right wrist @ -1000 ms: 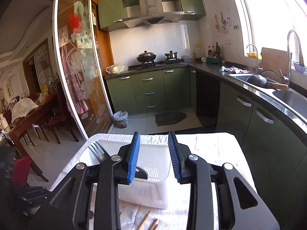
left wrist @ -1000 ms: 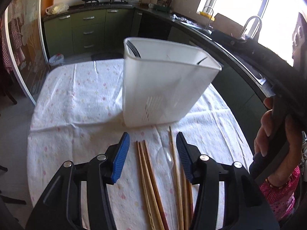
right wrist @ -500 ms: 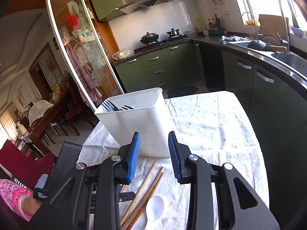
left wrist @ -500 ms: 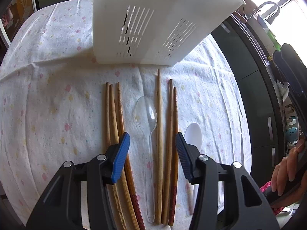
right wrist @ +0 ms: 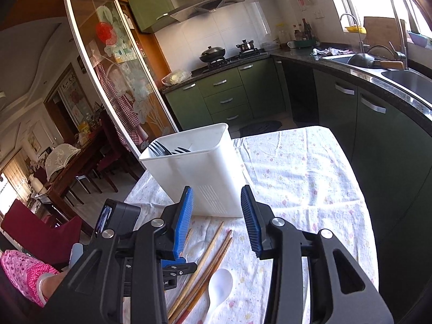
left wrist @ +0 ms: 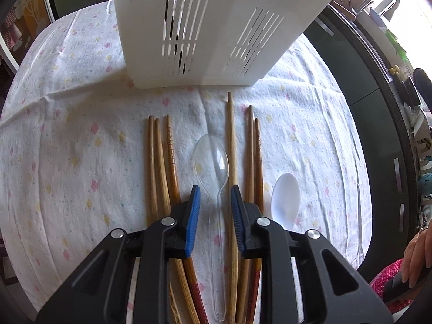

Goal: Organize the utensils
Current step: 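Grasp the clear plastic spoon with the left tool while the right tool grasps the white spoon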

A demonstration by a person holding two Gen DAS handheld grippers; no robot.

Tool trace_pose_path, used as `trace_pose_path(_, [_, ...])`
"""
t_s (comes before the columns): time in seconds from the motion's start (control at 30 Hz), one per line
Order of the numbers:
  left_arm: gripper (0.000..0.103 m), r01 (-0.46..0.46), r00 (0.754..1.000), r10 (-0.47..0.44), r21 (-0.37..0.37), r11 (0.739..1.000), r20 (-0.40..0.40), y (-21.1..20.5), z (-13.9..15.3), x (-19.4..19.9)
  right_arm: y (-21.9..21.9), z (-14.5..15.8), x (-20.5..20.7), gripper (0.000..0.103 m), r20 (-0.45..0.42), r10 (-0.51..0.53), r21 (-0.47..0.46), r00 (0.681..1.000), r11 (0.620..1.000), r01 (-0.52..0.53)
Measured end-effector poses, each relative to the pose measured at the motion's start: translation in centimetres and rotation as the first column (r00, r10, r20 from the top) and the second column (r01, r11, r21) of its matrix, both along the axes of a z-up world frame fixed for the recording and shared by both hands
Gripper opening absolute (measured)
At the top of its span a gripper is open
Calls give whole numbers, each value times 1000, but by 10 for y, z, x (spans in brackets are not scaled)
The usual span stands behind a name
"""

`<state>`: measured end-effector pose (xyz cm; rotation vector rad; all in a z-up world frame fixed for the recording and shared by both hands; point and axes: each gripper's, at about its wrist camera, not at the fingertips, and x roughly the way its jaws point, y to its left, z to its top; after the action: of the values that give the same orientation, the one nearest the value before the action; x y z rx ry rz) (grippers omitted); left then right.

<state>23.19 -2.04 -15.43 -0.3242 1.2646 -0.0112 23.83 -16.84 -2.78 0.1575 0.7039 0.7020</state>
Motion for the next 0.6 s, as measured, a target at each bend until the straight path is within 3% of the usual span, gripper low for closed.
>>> trace_pose_path(0.07, [12,7,1000,-7,14,1000,-7,-1,-1,1,6,-6,-1,38,-30,19,-47,999,999,-20])
trace_pose_path(0.17, [10,17,1000,-17,15,1000,-2,-1,-3,2,16,-23,-3,38,-99,90,-98,991,990,-100])
trace_pose_path(0.27, [9,13,1000,-13,-1,1000,-3,2,-4,2,25,-57,3,38,-240,183,-104,953,972,-212])
trace_pose_path(0.4, [8,18,1000,-18,-12,1000,12,7,0,-1,29,-98,17,38,-379,197,-103,904,962,-252])
trace_pose_path(0.6, [8,33,999,-32,-7,999,36,8,7,-5,31,-118,23,38,-425,188,-113,885,959,-259])
